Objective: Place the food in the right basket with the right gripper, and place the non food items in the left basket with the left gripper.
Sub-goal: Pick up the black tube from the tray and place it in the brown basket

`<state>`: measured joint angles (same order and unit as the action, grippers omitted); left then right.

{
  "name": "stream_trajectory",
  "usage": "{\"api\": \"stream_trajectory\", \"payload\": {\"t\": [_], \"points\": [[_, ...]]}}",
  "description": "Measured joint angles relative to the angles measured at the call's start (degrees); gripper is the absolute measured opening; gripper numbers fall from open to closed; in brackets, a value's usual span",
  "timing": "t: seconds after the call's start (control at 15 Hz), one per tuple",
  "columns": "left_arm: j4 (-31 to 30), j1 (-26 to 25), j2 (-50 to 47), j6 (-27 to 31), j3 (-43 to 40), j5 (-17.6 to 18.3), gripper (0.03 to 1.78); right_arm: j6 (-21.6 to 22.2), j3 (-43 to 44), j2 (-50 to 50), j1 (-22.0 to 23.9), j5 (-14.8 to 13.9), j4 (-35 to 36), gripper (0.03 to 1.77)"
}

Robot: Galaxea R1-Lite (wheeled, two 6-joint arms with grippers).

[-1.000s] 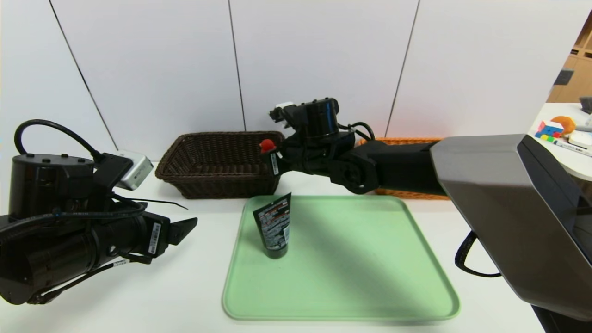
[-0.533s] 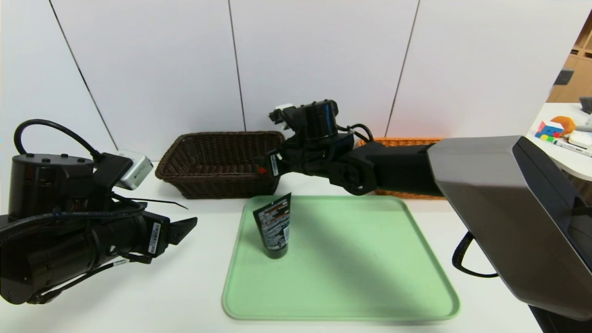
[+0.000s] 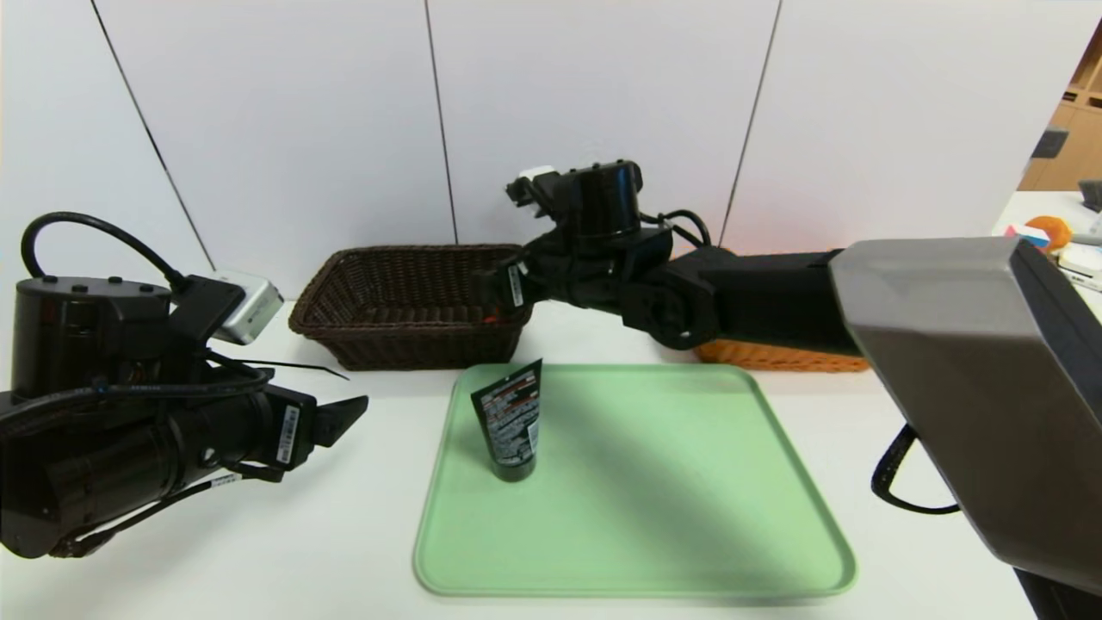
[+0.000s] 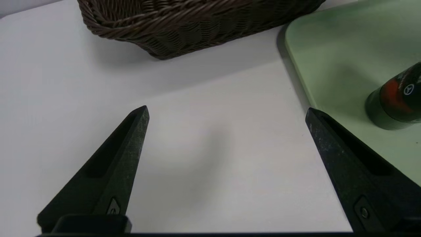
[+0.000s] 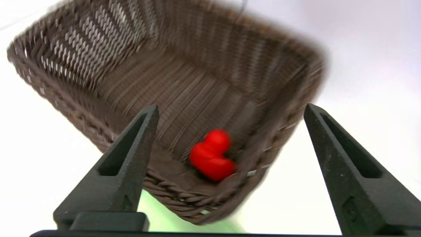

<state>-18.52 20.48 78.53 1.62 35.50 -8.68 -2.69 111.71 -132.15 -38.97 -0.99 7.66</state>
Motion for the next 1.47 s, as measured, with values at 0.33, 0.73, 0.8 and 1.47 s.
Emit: {"api": "stream_trajectory", "payload": {"t": [0.33,0.73,0.8,1.47], "points": [[-0.1,2.6,0.3,-0.4,0.2,0.6,1.69,-0.6,-0.5,11.5,1.6,-4.0,-8.0,1.62],[-0.9,8.0,2.2,-0.4,0.5,0.7,1.69,-0.5,-20.1,27.9,7.3,-9.8,-16.9,1.67],[-1.8,8.8,2.6,-0.4,0.5,0.7,1.69,-0.6,-24.0,30.8,8.6,-9.9,-17.4,1.67],[-7.5,13.6,5.8,-0.4,0.0,5.7,1.69,-1.1,-40.7,45.3,27.2,-5.2,-17.1,1.69]]}}
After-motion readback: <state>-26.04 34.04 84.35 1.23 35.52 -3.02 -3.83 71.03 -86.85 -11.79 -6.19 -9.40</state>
